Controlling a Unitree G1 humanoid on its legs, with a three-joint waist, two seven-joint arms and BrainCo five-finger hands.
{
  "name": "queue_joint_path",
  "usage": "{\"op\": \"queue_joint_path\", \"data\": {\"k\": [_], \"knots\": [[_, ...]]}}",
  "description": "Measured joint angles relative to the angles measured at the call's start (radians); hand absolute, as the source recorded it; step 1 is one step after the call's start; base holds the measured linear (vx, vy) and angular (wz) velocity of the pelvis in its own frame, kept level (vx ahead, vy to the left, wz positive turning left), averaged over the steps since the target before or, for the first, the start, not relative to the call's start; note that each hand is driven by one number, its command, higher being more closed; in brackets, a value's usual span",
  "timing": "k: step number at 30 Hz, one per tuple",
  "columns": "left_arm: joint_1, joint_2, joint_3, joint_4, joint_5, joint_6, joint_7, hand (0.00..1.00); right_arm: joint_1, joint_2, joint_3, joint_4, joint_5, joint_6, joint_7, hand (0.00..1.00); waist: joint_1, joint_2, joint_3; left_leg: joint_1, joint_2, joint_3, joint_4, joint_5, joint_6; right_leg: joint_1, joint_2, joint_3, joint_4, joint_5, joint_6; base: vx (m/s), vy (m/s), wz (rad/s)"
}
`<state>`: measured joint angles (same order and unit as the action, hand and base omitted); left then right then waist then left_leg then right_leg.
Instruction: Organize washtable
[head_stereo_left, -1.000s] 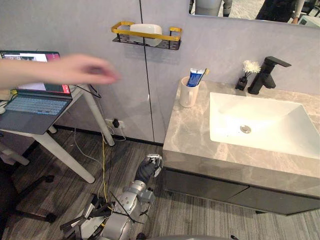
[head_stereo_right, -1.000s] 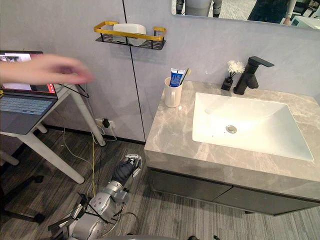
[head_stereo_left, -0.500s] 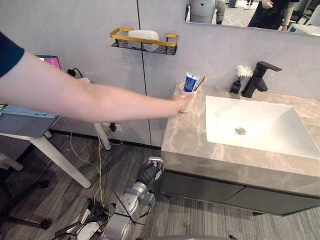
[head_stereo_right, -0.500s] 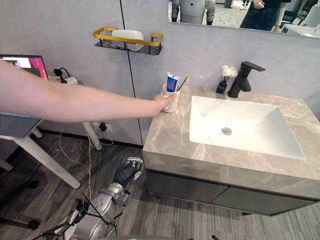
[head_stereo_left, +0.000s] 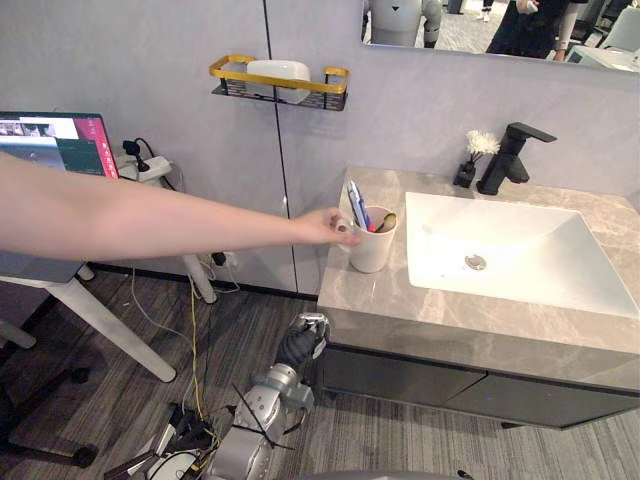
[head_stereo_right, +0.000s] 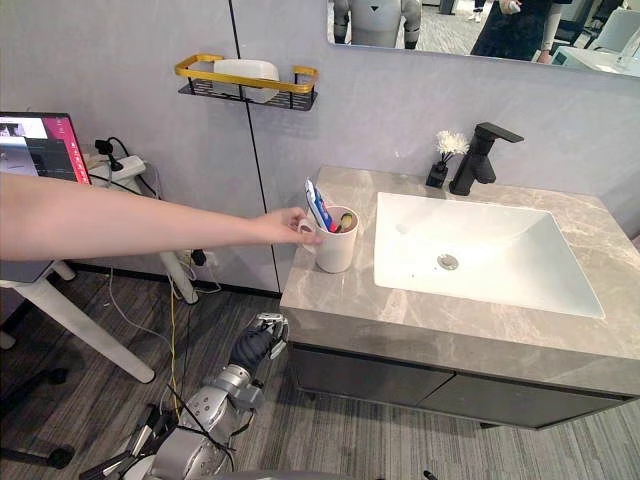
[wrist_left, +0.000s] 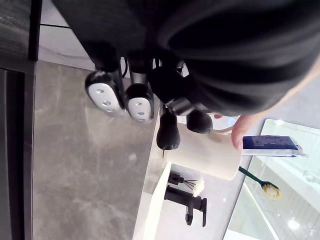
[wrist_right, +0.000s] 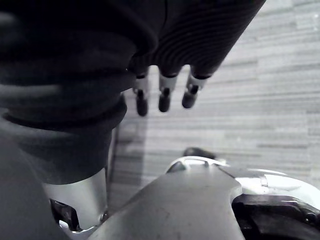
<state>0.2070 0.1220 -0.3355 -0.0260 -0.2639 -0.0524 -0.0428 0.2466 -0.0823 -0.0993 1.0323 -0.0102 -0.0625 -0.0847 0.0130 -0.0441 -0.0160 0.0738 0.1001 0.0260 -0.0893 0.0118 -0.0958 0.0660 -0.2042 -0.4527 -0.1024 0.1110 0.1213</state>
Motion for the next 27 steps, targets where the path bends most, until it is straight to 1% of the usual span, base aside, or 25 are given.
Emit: {"op": "queue_joint_path", "data": {"k": [9,12,16,17,19,21,22,27], "knots": [[-0.003,-0.001,0.007,0.000,0.000,0.000,0.001,1.00,0.004,0.001,-0.005,0.000,-0.001,0.001,0.000,0.00,0.000,0.001,-0.009,0.001,0.000,0.001,0.000,0.000,0.000,0.001,0.000,0.001,-0.001,0.000,0.000,0.00,0.000,0.00],[-0.020,0.000,-0.006,-0.024,-0.016,-0.001,0.003,1.00,0.006,0.004,-0.017,0.001,-0.001,0.000,-0.001,0.00,-0.001,0.001,-0.009,0.001,0.000,0.001,0.000,0.000,0.000,0.000,0.000,0.001,0.000,0.000,0.000,0.00,0.000,0.00],[-0.086,0.008,-0.059,-0.122,-0.103,-0.015,0.004,1.00,0.008,0.005,-0.025,0.007,-0.001,-0.002,-0.003,0.00,-0.002,0.002,-0.014,-0.005,0.000,0.000,0.001,0.000,0.000,-0.002,-0.001,-0.001,0.003,-0.001,0.001,0.00,0.000,0.01],[-0.128,0.011,-0.085,-0.177,-0.143,-0.026,0.004,1.00,0.006,0.007,-0.038,0.018,-0.001,-0.005,-0.003,0.00,-0.003,0.002,-0.014,-0.012,0.000,-0.003,0.001,-0.001,0.000,-0.006,-0.001,-0.003,0.003,-0.001,0.001,0.00,0.000,0.06],[-0.182,0.021,-0.118,-0.226,-0.192,-0.040,0.002,1.00,0.005,0.010,-0.051,0.035,-0.001,-0.007,-0.003,0.00,-0.003,0.003,-0.015,-0.016,0.000,-0.004,0.002,-0.001,0.000,-0.009,-0.001,-0.002,0.003,-0.001,0.002,0.00,0.000,0.02],[-0.255,0.023,-0.153,-0.266,-0.254,-0.058,0.001,1.00,0.002,0.009,-0.061,0.046,-0.001,-0.009,-0.002,0.00,-0.012,0.007,-0.023,-0.030,-0.001,-0.003,0.005,0.000,0.000,-0.022,-0.002,0.003,0.004,-0.001,0.002,0.00,0.000,0.00],[-0.304,0.023,-0.166,-0.268,-0.277,-0.068,0.002,1.00,-0.003,0.006,-0.070,0.055,-0.001,-0.009,0.000,0.00,-0.022,0.013,-0.027,-0.032,-0.001,-0.002,0.006,0.000,0.000,-0.026,-0.001,0.009,0.004,-0.001,0.002,0.01,0.001,-0.03],[-0.415,0.020,-0.185,-0.268,-0.295,-0.078,0.006,1.00,-0.020,-0.002,-0.071,0.065,-0.001,-0.011,0.002,0.00,-0.056,0.027,-0.030,-0.045,0.000,0.005,0.036,-0.015,-0.005,-0.041,0.000,0.022,0.004,0.000,0.001,0.02,-0.004,-0.07]]}}
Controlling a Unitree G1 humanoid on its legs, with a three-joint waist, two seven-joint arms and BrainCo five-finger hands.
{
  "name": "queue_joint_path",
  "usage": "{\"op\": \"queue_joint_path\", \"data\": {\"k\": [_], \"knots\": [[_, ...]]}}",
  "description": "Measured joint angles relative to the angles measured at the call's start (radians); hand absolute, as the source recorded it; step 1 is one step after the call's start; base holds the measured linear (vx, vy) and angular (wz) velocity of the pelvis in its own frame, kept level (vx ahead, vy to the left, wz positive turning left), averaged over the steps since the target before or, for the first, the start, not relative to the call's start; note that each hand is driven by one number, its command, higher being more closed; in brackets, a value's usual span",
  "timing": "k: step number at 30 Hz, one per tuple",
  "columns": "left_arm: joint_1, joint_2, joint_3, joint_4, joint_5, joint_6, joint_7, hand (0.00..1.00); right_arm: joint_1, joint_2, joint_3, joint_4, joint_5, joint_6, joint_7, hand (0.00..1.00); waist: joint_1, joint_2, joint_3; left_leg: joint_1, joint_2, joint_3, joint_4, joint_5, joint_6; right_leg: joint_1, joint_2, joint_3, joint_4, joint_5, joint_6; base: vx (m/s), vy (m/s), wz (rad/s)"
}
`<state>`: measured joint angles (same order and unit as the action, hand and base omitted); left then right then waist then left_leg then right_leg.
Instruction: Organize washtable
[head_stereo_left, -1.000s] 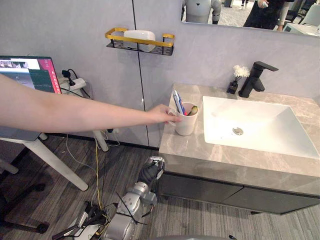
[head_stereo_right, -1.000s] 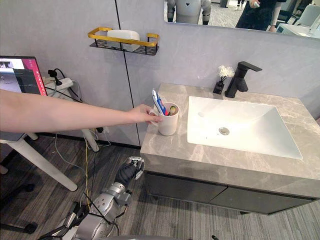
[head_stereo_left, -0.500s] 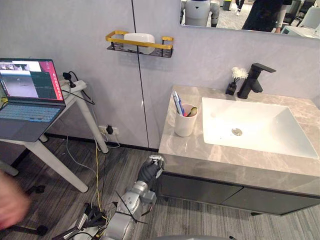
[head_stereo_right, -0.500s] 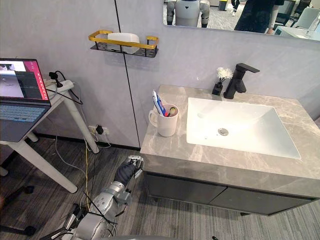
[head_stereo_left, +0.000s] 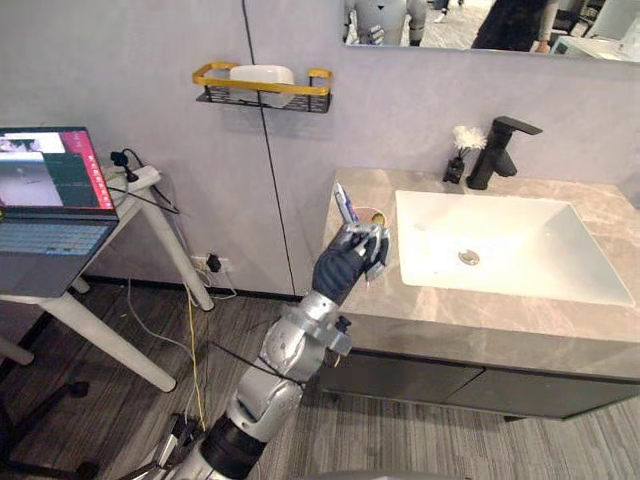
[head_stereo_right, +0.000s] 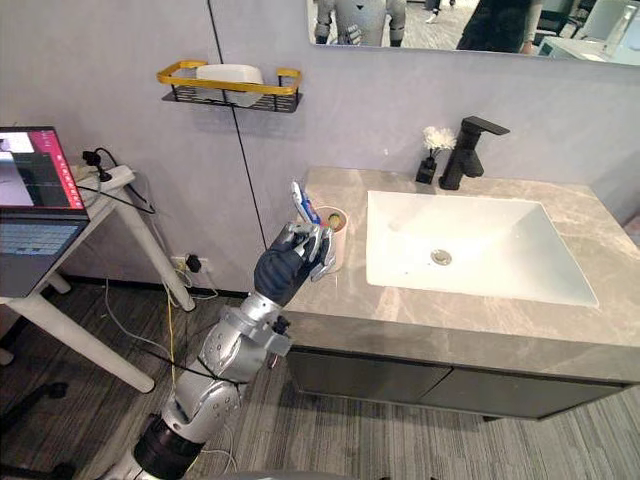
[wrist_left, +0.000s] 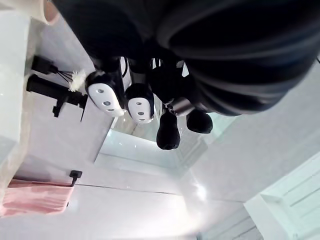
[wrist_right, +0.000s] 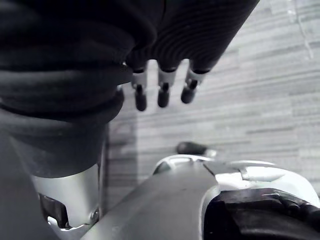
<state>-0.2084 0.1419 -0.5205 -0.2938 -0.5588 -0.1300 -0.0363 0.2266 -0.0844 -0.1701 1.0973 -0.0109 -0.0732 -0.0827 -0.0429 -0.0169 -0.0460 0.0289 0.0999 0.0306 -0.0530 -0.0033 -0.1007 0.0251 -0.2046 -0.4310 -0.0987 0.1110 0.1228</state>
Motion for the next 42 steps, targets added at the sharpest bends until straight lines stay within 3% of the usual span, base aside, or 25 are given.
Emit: {"op": "queue_joint_path", "data": {"k": [5,7,9,15,25,29,37,42], "knots": [[-0.050,0.026,-0.019,0.104,0.000,-0.010,0.004,1.00,-0.006,-0.002,-0.019,-0.005,0.000,0.002,0.000,0.00,-0.009,0.011,0.008,0.012,0.006,0.031,0.003,-0.005,-0.002,-0.011,0.009,0.027,-0.001,0.007,-0.009,-0.01,-0.011,-0.21],[-0.048,0.042,-0.022,0.186,0.010,0.005,0.004,1.00,-0.007,-0.002,-0.022,-0.024,0.000,0.002,0.001,0.00,-0.028,0.016,0.018,0.014,0.006,0.041,0.010,-0.011,0.000,-0.012,0.009,0.035,-0.004,0.007,-0.010,-0.06,-0.007,-0.12],[-0.046,0.049,-0.020,0.230,0.022,0.014,0.000,1.00,-0.007,-0.002,-0.024,-0.027,0.000,0.001,0.001,0.00,-0.028,0.017,0.028,0.017,0.007,0.053,0.022,-0.020,0.002,-0.013,0.010,0.050,-0.005,0.004,-0.016,-0.05,-0.001,-0.19],[-0.033,0.039,0.040,0.413,0.182,0.034,0.021,1.00,-0.008,0.000,-0.026,-0.063,0.001,0.001,0.000,0.00,-0.052,0.020,0.051,0.019,0.015,0.078,0.022,-0.034,-0.005,-0.024,0.017,0.069,-0.005,0.005,-0.016,-0.01,-0.006,-0.11],[0.015,0.025,0.142,0.451,0.288,0.033,0.038,1.00,-0.006,0.001,-0.018,-0.091,0.002,0.002,0.000,0.00,-0.054,0.023,0.066,0.020,0.038,0.112,0.018,-0.051,-0.016,-0.050,0.043,0.098,-0.006,0.006,-0.013,0.04,-0.012,-0.12],[-0.048,0.029,0.188,0.492,0.336,0.033,0.060,1.00,-0.006,0.000,0.014,-0.114,0.002,0.002,-0.001,0.00,-0.053,0.014,0.088,0.015,0.038,0.118,0.019,-0.051,-0.015,-0.060,0.044,0.103,-0.007,0.006,-0.013,-0.02,-0.005,-0.05],[-0.136,0.033,0.249,0.502,0.375,0.035,0.096,1.00,-0.001,-0.009,0.054,-0.181,0.001,0.000,0.002,0.00,-0.056,0.024,0.120,-0.027,0.041,0.128,0.022,-0.051,-0.015,-0.110,0.048,0.115,-0.006,0.009,-0.015,-0.01,-0.013,-0.05],[-0.288,0.100,0.267,0.583,0.395,0.038,0.112,1.00,0.004,-0.012,0.055,-0.224,0.001,-0.008,0.016,0.00,-0.058,0.021,0.153,-0.049,0.039,0.140,0.023,-0.051,-0.016,-0.138,0.046,0.127,-0.006,0.013,-0.016,0.01,-0.007,-0.06]]}}
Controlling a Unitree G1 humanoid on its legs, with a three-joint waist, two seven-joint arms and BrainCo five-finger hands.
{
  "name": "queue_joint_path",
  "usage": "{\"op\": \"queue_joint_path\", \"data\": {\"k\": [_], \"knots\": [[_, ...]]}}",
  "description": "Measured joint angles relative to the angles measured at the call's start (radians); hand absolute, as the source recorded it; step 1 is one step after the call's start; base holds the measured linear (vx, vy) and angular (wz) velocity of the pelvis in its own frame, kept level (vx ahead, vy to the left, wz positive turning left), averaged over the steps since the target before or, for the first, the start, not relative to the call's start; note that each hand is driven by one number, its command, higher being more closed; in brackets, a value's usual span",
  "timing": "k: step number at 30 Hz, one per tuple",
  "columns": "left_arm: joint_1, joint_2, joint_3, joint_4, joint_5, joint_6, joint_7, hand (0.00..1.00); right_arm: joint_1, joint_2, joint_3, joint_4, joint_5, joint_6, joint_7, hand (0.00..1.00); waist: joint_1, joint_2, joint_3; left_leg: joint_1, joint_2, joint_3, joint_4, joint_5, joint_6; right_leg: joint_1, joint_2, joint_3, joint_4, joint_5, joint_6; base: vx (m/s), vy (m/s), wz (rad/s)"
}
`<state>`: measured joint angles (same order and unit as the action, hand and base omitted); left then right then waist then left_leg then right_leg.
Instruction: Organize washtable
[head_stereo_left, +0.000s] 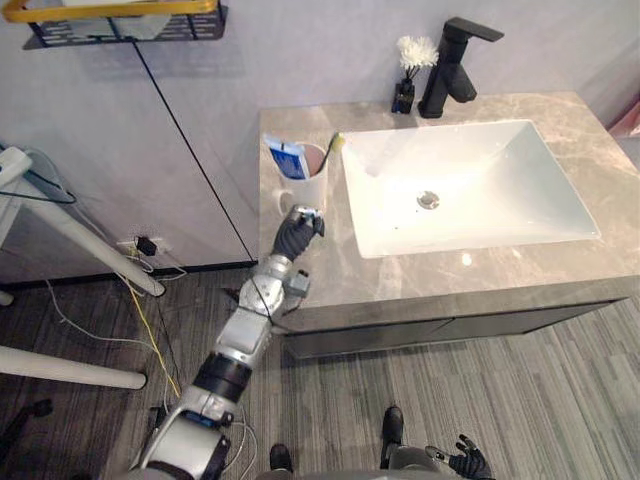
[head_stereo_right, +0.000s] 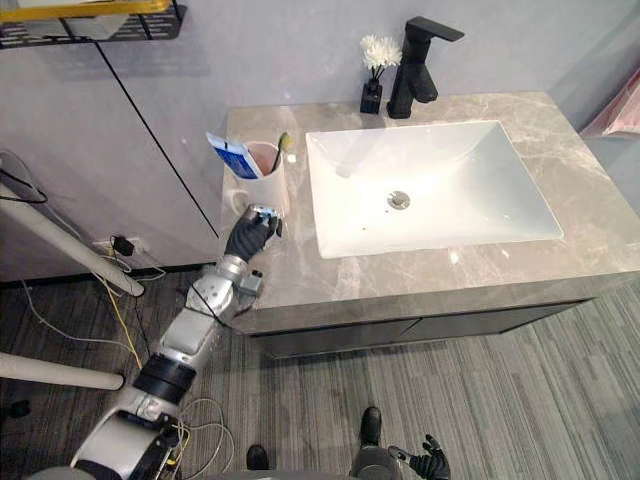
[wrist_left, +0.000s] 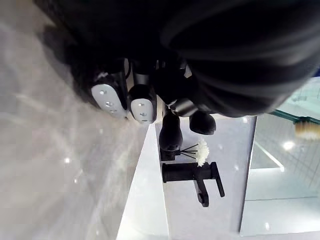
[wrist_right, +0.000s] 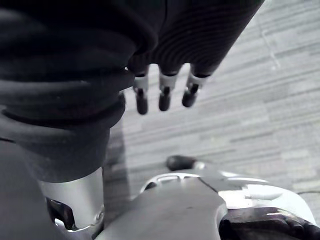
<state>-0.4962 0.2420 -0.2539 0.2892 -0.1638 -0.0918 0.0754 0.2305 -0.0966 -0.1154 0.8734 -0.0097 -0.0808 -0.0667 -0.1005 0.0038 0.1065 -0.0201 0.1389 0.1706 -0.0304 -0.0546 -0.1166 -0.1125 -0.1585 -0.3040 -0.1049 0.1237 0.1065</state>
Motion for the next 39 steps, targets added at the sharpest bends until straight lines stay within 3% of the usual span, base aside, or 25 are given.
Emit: {"op": "queue_joint_path", "data": {"k": [8,14,24,32,39], "knots": [[-0.113,0.034,0.006,0.013,0.019,-0.001,0.020,1.00,0.011,-0.002,0.021,-0.070,0.000,-0.006,0.006,0.00,-0.001,-0.002,0.039,-0.060,-0.005,-0.002,0.022,0.000,0.000,-0.051,-0.007,0.004,0.005,0.012,-0.002,0.00,0.000,0.00],[-0.265,0.058,-0.001,0.116,0.021,0.009,0.042,1.00,0.017,-0.006,0.042,-0.121,0.000,-0.010,0.009,0.00,0.001,-0.012,0.064,-0.128,-0.023,-0.002,0.072,0.001,0.001,-0.105,-0.026,0.031,0.005,0.047,-0.011,-0.07,0.016,-0.05],[-0.523,0.119,-0.001,0.320,0.070,0.033,0.091,1.00,0.054,-0.009,0.082,-0.241,0.001,-0.030,0.022,0.00,-0.004,-0.028,0.129,-0.195,-0.015,0.012,0.101,0.012,0.003,-0.177,-0.018,0.061,0.005,0.082,-0.030,-0.10,-0.015,-0.08],[-0.677,0.119,-0.003,0.456,0.090,0.045,0.111,1.00,0.087,0.001,0.104,-0.301,0.002,-0.042,0.023,0.00,-0.022,-0.037,0.136,-0.217,-0.015,0.025,0.103,0.018,0.004,-0.203,-0.018,0.066,0.005,0.093,-0.034,0.03,-0.002,-0.03],[-0.662,0.071,-0.002,0.411,0.060,0.045,0.129,1.00,0.122,0.010,0.104,-0.323,0.004,-0.049,0.021,0.00,0.002,-0.037,0.136,-0.217,-0.015,0.024,0.110,0.018,0.005,-0.197,-0.021,0.063,0.006,0.093,-0.034,0.01,0.002,0.01]]}}
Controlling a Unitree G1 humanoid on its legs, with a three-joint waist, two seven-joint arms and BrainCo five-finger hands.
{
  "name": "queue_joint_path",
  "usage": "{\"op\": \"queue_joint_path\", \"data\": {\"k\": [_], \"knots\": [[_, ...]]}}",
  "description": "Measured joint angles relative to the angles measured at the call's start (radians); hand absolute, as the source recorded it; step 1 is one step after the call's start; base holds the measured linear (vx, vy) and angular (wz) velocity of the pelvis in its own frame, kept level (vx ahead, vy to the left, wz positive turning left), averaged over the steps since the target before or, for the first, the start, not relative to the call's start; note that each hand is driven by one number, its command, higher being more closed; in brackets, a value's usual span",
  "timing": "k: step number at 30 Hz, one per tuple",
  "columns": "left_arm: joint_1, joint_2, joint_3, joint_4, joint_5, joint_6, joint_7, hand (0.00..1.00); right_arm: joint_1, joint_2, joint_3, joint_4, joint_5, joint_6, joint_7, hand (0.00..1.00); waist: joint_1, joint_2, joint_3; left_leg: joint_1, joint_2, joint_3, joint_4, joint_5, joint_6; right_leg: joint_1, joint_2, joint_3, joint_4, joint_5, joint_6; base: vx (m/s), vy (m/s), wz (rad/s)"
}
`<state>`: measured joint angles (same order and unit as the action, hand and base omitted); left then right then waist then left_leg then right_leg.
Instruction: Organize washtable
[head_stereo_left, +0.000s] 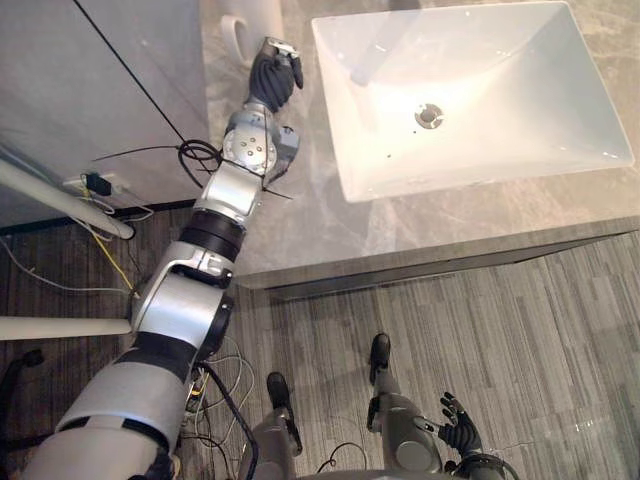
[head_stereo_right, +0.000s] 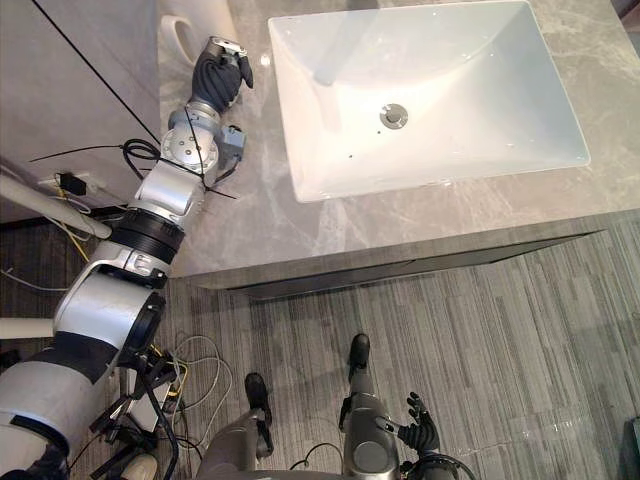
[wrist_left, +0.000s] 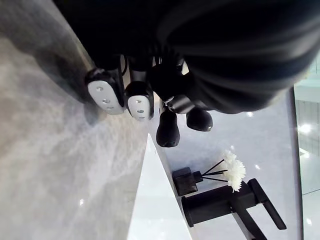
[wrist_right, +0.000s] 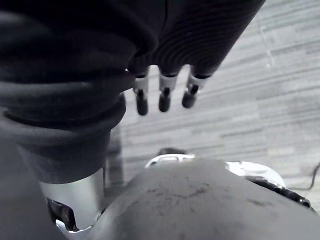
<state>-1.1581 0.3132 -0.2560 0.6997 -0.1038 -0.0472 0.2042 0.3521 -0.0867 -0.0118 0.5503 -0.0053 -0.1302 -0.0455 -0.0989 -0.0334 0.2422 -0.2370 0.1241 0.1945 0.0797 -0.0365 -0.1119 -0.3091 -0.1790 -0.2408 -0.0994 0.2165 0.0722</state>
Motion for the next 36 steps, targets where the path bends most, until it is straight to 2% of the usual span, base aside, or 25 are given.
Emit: {"op": "queue_joint_path", "data": {"k": [4,9,11,14,17,20,21,25,27,29,30,31,32,33,36], "knots": [[0.170,-0.006,-0.046,-0.241,-0.029,-0.021,-0.003,1.00,0.000,0.000,0.001,0.015,0.001,-0.001,-0.003,0.00,0.006,0.000,0.000,0.024,0.000,-0.019,0.005,-0.001,0.001,0.038,0.000,-0.011,0.000,-0.003,0.000,0.00,0.003,0.12],[0.529,0.032,-0.051,-0.509,-0.065,-0.046,-0.029,1.00,-0.034,-0.005,-0.010,0.085,0.005,-0.001,-0.007,0.00,0.008,0.006,-0.006,0.061,0.001,-0.031,-0.006,-0.001,0.002,0.077,0.003,-0.032,-0.001,-0.011,-0.001,-0.01,0.004,0.05],[0.783,0.033,-0.024,-0.662,-0.098,-0.070,-0.074,1.00,-0.049,-0.021,-0.021,0.150,0.005,0.002,-0.008,0.00,0.030,0.029,-0.043,0.100,0.004,-0.041,-0.017,-0.001,0.002,0.113,0.008,-0.037,-0.001,-0.022,0.001,0.07,-0.012,0.01],[1.012,0.000,0.047,-0.739,-0.121,-0.091,-0.114,1.00,-0.078,-0.034,-0.031,0.226,0.004,0.010,-0.007,0.00,0.039,0.048,-0.080,0.159,0.004,-0.058,-0.042,-0.002,0.002,0.178,0.008,-0.062,-0.002,-0.043,0.011,0.08,0.006,0.20],[1.177,-0.040,0.133,-0.757,-0.122,-0.088,-0.139,1.00,-0.084,-0.041,-0.031,0.274,0.004,0.024,-0.003,0.00,0.067,0.051,-0.114,0.187,0.004,-0.076,-0.044,-0.006,0.002,0.219,0.007,-0.086,-0.004,-0.058,0.018,0.05,0.005,0.24],[1.357,-0.077,0.225,-0.751,-0.133,-0.063,-0.154,1.00,-0.094,-0.040,-0.031,0.314,0.003,0.029,0.003,0.00,0.089,0.043,-0.128,0.218,0.007,-0.089,-0.041,-0.014,0.000,0.262,0.009,-0.095,-0.004,-0.067,0.020,0.03,-0.002,0.17],[1.433,-0.098,0.263,-0.732,-0.147,-0.046,-0.166,1.00,-0.094,-0.040,-0.031,0.336,0.003,0.032,0.003,0.00,0.110,0.039,-0.135,0.226,0.008,-0.097,-0.028,-0.022,0.000,0.281,0.009,-0.103,-0.001,-0.071,0.021,0.02,-0.005,0.11],[1.535,-0.144,0.326,-0.596,-0.162,-0.035,-0.188,1.00,-0.102,-0.038,-0.030,0.372,-0.001,0.045,0.010,0.00,0.125,0.030,-0.156,0.236,0.011,-0.119,-0.007,-0.031,0.001,0.330,0.009,-0.134,-0.001,-0.086,0.026,-0.03,-0.006,0.25],[1.544,-0.182,0.351,-0.409,-0.160,-0.021,-0.206,1.00,-0.099,-0.039,-0.029,0.378,-0.005,0.056,0.021,0.00,0.140,0.032,-0.178,0.241,0.014,-0.135,0.000,-0.036,0.001,0.353,0.011,-0.149,-0.001,-0.098,0.022,-0.05,-0.013,0.19],[1.530,-0.209,0.366,-0.272,-0.157,-0.014,-0.206,1.00,-0.099,-0.040,-0.028,0.378,-0.005,0.061,0.028,0.00,0.142,0.031,-0.182,0.243,0.015,-0.144,0.004,-0.037,0.001,0.363,0.012,-0.160,-0.001,-0.104,0.028,-0.06,-0.017,0.18],[1.515,-0.236,0.387,-0.138,-0.110,-0.001,-0.203,1.00,-0.103,-0.039,-0.026,0.378,-0.008,0.063,0.029,0.00,0.143,0.030,-0.184,0.242,0.015,-0.156,0.004,-0.041,-0.003,0.368,0.013,-0.168,-0.002,-0.105,0.029,-0.07,-0.018,0.19],[1.508,-0.243,0.391,-0.085,-0.091,0.002,-0.202,1.00,-0.110,-0.039,-0.025,0.379,-0.010,0.063,0.029,0.00,0.143,0.029,-0.184,0.242,0.015,-0.160,0.003,-0.042,-0.002,0.370,0.013,-0.170,-0.003,-0.106,0.029,-0.08,-0.019,0.17],[1.498,-0.256,0.408,-0.007,-0.062,0.006,-0.202,0.00,-0.110,-0.039,-0.025,0.386,-0.016,0.063,0.029,0.00,0.143,0.029,-0.184,0.242,0.015,-0.164,0.001,-0.042,-0.001,0.371,0.014,-0.171,-0.004,-0.106,0.030,-0.05,-0.013,0.12],[1.479,-0.269,0.469,0.078,-0.031,0.006,-0.181,0.00,-0.119,-0.038,-0.024,0.401,-0.025,0.062,0.028,0.00,0.144,0.029,-0.184,0.240,0.016,-0.171,-0.005,-0.041,-0.001,0.371,0.016,-0.178,-0.005,-0.107,0.030,-0.05,-0.014,0.11],[1.425,-0.268,0.508,0.217,-0.002,0.006,-0.134,0.00,-0.130,-0.039,-0.022,0.410,-0.028,0.061,0.022,0.00,0.142,0.029,-0.184,0.200,0.012,-0.210,-0.008,-0.027,0.002,0.362,0.013,-0.226,-0.003,-0.111,0.030,-0.03,-0.016,0.41]]}}
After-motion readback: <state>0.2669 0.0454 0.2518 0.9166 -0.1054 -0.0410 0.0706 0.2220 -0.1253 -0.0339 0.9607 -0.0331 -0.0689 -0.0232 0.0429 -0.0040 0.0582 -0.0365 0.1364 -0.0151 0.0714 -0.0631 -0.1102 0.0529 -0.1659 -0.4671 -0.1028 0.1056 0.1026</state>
